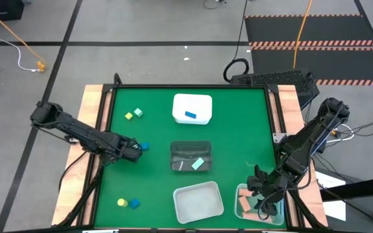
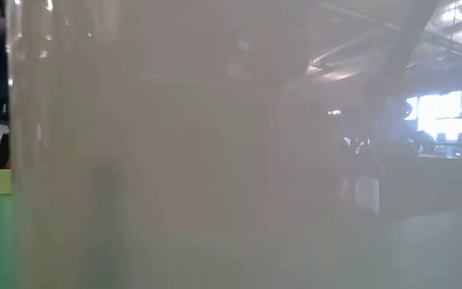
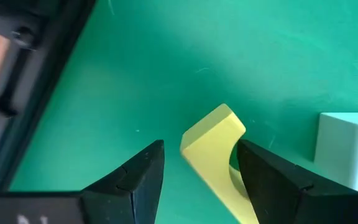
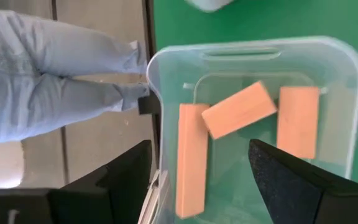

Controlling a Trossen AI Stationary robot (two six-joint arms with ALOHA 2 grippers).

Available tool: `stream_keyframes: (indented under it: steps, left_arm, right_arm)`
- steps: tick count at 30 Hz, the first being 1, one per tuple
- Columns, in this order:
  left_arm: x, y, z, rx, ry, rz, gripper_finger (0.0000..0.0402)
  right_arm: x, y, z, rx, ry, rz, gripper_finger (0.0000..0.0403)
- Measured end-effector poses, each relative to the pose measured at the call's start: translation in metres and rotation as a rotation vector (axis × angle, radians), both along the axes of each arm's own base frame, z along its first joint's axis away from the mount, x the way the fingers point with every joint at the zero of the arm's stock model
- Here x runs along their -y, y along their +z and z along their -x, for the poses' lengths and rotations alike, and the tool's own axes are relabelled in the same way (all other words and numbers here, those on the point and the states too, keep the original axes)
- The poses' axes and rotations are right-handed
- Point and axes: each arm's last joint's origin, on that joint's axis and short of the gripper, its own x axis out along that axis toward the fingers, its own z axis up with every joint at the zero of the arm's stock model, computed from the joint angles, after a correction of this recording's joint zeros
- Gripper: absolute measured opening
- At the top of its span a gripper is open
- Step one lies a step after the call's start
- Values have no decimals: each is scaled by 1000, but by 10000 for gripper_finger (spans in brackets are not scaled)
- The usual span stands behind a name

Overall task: Sort & place blocks by color
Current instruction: Put the middle light green block into the gray bin

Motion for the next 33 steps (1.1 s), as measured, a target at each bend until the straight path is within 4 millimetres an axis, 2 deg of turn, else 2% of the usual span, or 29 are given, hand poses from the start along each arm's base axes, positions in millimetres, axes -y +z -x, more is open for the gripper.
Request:
stream_keyframes:
  steps: [7, 13, 14, 25, 33]
  left_arm:
    - [-2, -15, 6, 28, 2, 0, 191]
    - [-2, -15, 5, 35, -56, -10, 104]
    - [-2, -15, 5, 34, -64, -11, 100]
    - [-2, 0, -11, 125, -171, -129, 100]
    - [0, 27, -33, 244, -302, -284, 100]
  right_arm:
    - [0, 0, 0, 5, -5, 4, 256]
    - [0, 0, 0, 4, -8, 3, 256]
    - [0, 0, 0, 4, -7, 2, 256]
    - [0, 0, 0, 6, 6, 3, 256]
    - [2, 1, -4, -53, -164, -56, 256]
